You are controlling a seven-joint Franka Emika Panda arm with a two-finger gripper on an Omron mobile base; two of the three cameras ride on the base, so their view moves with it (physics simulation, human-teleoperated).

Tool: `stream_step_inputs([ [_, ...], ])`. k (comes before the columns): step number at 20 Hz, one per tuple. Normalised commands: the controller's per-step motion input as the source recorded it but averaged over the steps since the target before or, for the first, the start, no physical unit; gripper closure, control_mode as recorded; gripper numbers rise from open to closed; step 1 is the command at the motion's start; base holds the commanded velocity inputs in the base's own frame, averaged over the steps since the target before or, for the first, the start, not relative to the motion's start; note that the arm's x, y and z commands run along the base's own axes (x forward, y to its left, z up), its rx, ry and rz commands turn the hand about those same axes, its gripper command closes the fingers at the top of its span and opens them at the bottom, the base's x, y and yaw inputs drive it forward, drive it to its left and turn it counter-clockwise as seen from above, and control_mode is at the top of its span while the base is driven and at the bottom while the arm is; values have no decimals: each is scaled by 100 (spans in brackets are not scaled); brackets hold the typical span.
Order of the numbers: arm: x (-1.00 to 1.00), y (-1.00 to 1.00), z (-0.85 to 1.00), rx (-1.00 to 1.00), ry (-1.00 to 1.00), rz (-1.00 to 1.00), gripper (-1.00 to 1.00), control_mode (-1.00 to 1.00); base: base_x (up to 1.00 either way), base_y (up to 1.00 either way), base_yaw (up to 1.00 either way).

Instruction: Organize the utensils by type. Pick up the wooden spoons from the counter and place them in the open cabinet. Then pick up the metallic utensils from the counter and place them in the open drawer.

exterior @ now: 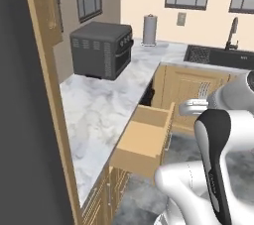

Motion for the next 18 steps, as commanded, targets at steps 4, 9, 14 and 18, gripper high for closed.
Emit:
stream_step_inputs([
  [4, 0, 0, 0, 0, 0, 0, 100, 100, 0, 56, -28],
  [9, 0, 0, 0, 0, 0, 0, 100, 100, 0, 53, -29],
  [14, 0, 0, 0, 0, 0, 0, 100, 100, 0, 47, -30],
  [18, 0, 16, 4, -2, -5, -15, 100, -100, 0, 18, -15],
])
